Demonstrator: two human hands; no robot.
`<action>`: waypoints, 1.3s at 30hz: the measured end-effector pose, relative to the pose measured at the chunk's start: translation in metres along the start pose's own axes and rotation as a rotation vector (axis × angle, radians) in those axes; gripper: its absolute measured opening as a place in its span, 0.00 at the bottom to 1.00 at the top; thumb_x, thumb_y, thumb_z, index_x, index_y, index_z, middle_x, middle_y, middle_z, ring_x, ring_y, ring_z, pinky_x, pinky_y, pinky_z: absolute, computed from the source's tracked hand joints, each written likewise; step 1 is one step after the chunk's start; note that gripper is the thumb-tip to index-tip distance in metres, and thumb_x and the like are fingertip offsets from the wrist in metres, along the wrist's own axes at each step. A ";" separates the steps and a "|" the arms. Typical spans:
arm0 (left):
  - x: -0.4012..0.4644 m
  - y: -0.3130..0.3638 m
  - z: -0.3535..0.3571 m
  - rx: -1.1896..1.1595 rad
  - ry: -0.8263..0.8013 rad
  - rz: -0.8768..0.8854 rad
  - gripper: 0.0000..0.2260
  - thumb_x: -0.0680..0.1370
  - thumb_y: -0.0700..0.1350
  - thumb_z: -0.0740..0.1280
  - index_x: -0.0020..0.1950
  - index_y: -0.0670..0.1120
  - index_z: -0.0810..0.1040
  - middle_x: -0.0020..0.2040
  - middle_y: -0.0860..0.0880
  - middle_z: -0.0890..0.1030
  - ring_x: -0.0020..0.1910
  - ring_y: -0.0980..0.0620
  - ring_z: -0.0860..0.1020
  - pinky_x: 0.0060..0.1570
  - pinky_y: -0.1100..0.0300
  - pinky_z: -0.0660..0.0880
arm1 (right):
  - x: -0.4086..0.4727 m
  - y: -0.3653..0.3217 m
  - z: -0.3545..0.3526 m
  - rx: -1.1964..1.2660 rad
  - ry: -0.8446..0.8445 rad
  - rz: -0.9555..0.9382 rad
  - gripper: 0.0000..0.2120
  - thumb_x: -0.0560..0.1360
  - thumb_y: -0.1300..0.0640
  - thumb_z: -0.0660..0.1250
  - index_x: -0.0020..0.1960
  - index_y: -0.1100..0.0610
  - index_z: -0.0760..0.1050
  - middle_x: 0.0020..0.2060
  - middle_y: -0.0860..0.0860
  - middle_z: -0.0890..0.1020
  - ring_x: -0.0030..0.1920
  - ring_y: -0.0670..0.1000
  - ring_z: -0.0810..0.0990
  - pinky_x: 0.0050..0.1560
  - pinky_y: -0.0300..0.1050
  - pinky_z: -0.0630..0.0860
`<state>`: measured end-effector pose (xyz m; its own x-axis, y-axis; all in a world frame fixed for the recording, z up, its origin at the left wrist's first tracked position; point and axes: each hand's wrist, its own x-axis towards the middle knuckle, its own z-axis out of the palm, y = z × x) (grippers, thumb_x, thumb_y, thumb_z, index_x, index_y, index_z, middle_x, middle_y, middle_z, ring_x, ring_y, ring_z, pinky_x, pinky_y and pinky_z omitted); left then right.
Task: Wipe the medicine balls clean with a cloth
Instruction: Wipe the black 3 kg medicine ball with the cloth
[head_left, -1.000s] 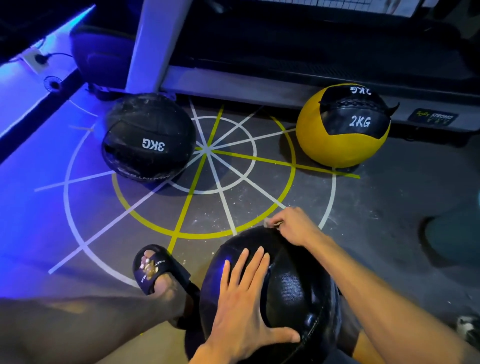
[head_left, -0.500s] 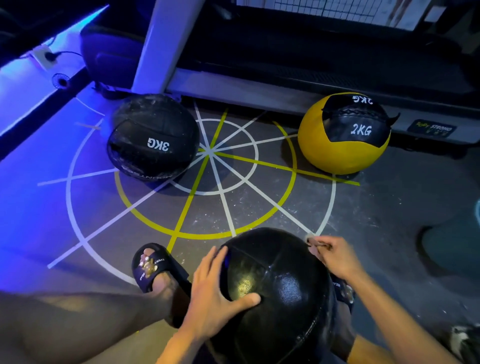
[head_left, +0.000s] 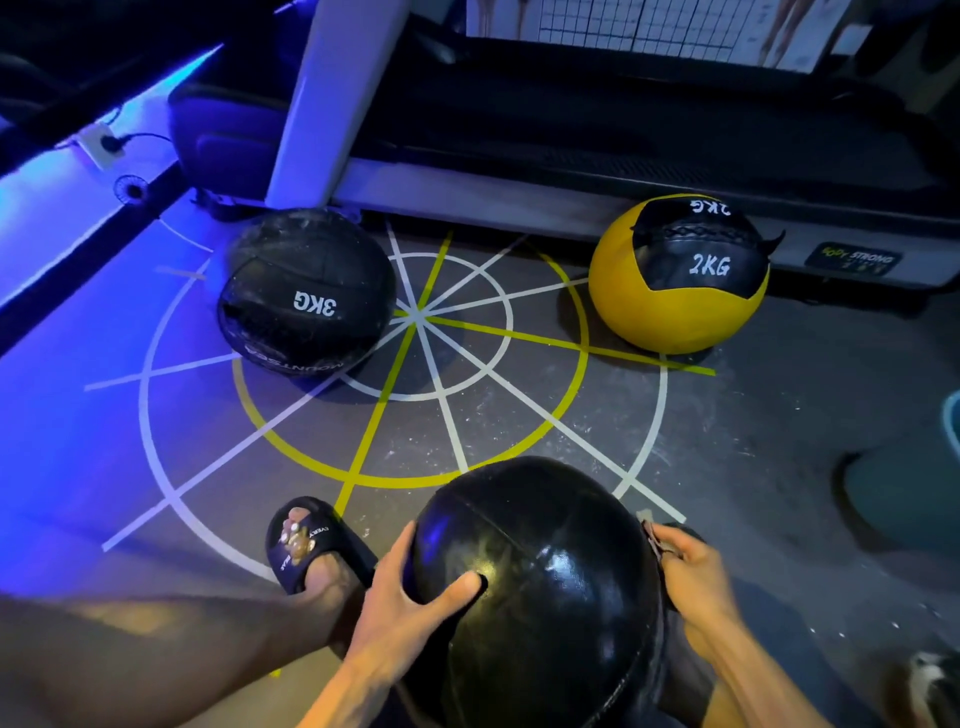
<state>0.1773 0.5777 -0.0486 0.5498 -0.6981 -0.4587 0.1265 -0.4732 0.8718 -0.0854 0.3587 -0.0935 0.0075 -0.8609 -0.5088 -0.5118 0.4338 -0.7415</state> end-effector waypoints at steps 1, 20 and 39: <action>0.001 0.003 -0.002 0.056 0.006 0.035 0.48 0.57 0.69 0.83 0.74 0.63 0.70 0.68 0.59 0.77 0.67 0.60 0.76 0.70 0.54 0.73 | 0.000 0.001 0.001 0.013 0.012 0.012 0.21 0.78 0.70 0.62 0.56 0.47 0.85 0.56 0.48 0.85 0.56 0.52 0.82 0.67 0.57 0.76; 0.098 0.082 -0.035 0.589 -0.075 0.267 0.56 0.58 0.83 0.67 0.82 0.63 0.54 0.83 0.57 0.53 0.82 0.53 0.51 0.79 0.47 0.55 | 0.011 -0.043 0.058 0.339 0.038 0.030 0.13 0.81 0.64 0.66 0.56 0.48 0.84 0.44 0.52 0.88 0.46 0.51 0.86 0.56 0.54 0.82; 0.072 0.055 -0.014 0.636 0.008 0.350 0.53 0.60 0.84 0.63 0.81 0.66 0.52 0.82 0.64 0.46 0.82 0.58 0.41 0.81 0.41 0.49 | -0.057 -0.142 0.129 -0.471 -0.243 -1.220 0.21 0.80 0.60 0.55 0.69 0.52 0.77 0.69 0.48 0.78 0.75 0.50 0.69 0.78 0.50 0.58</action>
<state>0.2357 0.5090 -0.0316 0.4766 -0.8629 -0.1681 -0.5612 -0.4458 0.6973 0.0979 0.3802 -0.0160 0.7981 -0.5395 0.2681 -0.3139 -0.7522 -0.5793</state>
